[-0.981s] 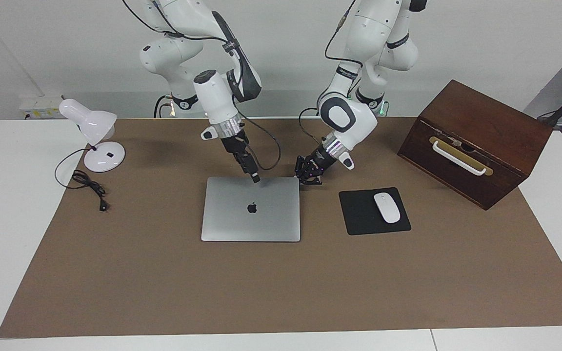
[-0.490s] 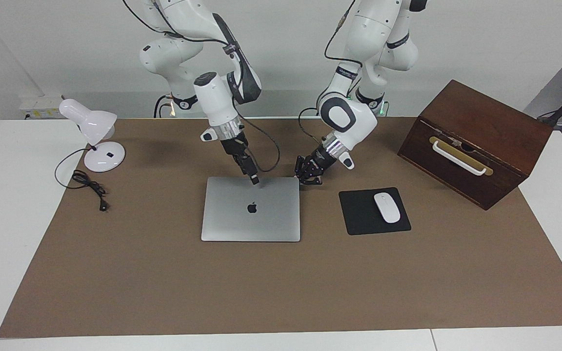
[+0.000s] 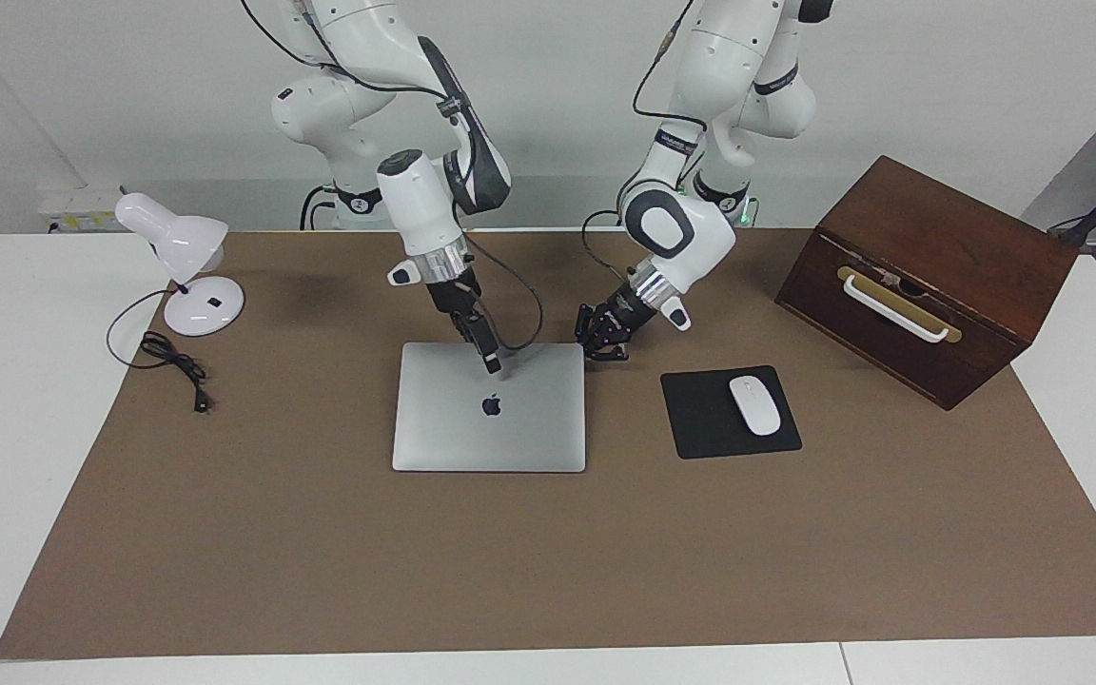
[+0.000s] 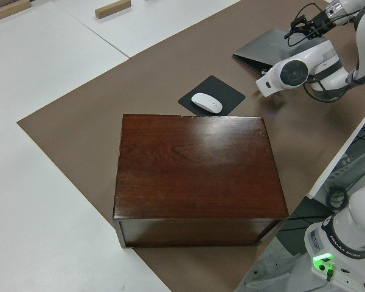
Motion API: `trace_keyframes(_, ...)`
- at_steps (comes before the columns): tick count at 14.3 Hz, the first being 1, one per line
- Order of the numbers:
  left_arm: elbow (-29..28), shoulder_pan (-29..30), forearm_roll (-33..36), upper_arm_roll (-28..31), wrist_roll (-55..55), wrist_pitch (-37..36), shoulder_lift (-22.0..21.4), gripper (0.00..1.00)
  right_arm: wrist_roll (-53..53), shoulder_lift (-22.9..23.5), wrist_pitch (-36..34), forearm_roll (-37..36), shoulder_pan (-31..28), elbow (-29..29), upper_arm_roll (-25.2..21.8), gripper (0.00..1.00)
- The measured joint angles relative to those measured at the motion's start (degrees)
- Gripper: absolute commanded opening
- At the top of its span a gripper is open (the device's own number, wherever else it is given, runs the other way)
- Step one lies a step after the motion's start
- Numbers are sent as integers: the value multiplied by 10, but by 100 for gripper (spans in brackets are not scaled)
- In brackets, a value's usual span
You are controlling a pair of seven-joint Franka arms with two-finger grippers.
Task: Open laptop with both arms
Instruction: 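Position the right gripper at the laptop lid's front edge, then lift the laptop lid upward and back with the right gripper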
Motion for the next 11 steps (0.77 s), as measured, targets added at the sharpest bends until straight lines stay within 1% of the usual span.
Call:
trace_keyframes(5, 0, 0, -1, 0, 1, 0, 0, 0, 0, 2, 0, 0, -2, 9, 0, 100)
trace_keyframes(11, 0, 0, -2, 0, 2, 0, 0, 0, 0, 19, 0, 1, -3, 47, 0, 100)
